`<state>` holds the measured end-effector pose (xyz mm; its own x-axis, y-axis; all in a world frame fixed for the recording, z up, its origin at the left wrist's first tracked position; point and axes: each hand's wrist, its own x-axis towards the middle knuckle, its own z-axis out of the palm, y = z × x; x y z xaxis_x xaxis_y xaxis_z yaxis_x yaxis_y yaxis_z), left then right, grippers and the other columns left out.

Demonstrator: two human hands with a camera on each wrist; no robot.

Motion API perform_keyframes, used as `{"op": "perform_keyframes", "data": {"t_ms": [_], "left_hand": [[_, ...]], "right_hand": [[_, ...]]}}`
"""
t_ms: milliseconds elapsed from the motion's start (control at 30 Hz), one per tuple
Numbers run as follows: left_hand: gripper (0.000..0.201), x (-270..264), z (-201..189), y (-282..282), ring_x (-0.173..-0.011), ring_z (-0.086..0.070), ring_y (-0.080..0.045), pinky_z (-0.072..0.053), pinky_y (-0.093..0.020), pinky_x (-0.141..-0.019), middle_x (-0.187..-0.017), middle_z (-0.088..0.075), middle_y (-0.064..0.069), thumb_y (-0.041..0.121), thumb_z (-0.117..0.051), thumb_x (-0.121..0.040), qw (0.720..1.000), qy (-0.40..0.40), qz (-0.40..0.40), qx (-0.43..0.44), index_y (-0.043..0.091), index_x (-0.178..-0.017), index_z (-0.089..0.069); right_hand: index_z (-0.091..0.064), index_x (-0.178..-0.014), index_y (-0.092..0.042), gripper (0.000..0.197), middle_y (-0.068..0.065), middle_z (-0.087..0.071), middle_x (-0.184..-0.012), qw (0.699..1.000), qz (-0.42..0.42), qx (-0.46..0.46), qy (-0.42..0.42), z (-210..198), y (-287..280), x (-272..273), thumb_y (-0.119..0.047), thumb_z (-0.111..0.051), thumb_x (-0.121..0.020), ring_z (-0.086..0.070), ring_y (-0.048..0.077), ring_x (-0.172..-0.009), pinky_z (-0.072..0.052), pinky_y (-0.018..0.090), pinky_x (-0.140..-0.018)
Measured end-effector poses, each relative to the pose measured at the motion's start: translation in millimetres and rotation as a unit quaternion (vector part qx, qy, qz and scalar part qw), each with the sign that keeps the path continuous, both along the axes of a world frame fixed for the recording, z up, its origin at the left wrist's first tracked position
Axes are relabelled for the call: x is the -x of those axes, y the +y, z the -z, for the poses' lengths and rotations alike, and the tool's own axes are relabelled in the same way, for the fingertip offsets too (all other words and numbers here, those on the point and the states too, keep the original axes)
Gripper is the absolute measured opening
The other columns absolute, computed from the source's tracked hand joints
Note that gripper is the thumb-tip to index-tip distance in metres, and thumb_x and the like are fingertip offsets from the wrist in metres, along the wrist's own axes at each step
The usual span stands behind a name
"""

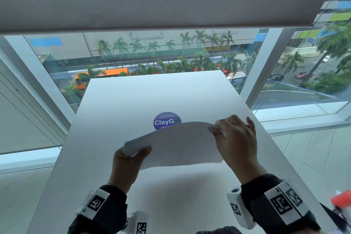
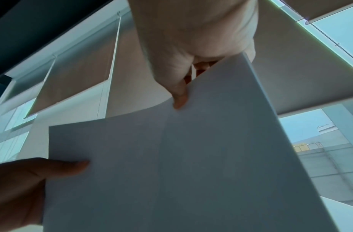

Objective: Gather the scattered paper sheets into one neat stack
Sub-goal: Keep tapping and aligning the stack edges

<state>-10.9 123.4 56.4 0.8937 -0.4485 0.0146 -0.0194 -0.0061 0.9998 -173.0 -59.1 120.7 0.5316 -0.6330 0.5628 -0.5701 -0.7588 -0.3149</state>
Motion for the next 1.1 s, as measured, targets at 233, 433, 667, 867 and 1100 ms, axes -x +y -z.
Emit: {"op": "perform_keyframes", "data": {"t_ms": [233, 433, 667, 867, 1100], "left_hand": [[0.022, -4, 10, 6, -0.057, -0.062, -0.001, -0.050, -0.009, -0.056, -0.054, -0.069, 0.018, -0.005, -0.075, -0.071, 0.999, 0.001, 0.028, -0.038, 0.016, -0.070, -0.067], [0.024, -11, 7, 6, -0.055, -0.062, 0.008, -0.051, -0.007, -0.057, -0.056, -0.070, 0.016, -0.009, -0.069, -0.074, 0.998, 0.029, 0.054, -0.021, 0.015, -0.072, -0.068], [0.019, -13, 6, -1, -0.054, -0.062, 0.006, -0.049, -0.007, -0.055, -0.057, -0.071, 0.014, -0.008, -0.062, -0.080, 0.997, 0.054, 0.053, 0.001, 0.011, -0.079, -0.067], [0.012, -11, -1, 2, -0.059, -0.063, 0.004, -0.049, -0.008, -0.057, -0.062, -0.071, 0.015, -0.002, -0.068, -0.078, 0.997, 0.031, 0.060, 0.041, 0.009, -0.083, -0.066], [0.030, -15, 1, 0, -0.067, -0.066, -0.008, -0.053, -0.012, -0.059, -0.067, -0.074, 0.009, 0.003, -0.077, -0.062, 0.997, 0.040, 0.060, 0.024, 0.006, -0.090, -0.067]], "right_hand": [[-0.065, -0.058, -0.011, 0.023, 0.008, -0.061, -0.058, 0.998, -0.019, -0.033, 0.048, 8, 2, -1, -0.021, -0.085, -0.059, -0.060, 0.031, -0.048, -0.048, 0.028, -0.053], [-0.063, -0.112, -0.018, 0.049, 0.003, -0.066, -0.085, 0.975, 0.017, -0.217, -0.034, 2, -18, 15, -0.029, -0.080, -0.067, -0.061, 0.024, -0.083, -0.044, 0.028, -0.077], [-0.063, -0.080, -0.017, 0.027, -0.017, -0.070, -0.061, 0.820, -0.065, -0.526, -0.214, 48, -28, 23, 0.009, -0.058, -0.083, -0.062, 0.002, -0.064, -0.045, 0.018, -0.069], [-0.064, -0.075, -0.021, 0.029, -0.022, -0.068, -0.059, 0.840, -0.071, -0.472, -0.259, 46, -32, 20, 0.005, -0.056, -0.085, -0.058, -0.007, -0.055, -0.043, 0.004, -0.055], [-0.060, -0.091, -0.018, 0.023, -0.011, -0.069, -0.073, 0.814, -0.088, -0.521, -0.240, 54, -31, 27, 0.003, -0.061, -0.083, -0.062, 0.005, -0.070, -0.045, 0.016, -0.067]]}}
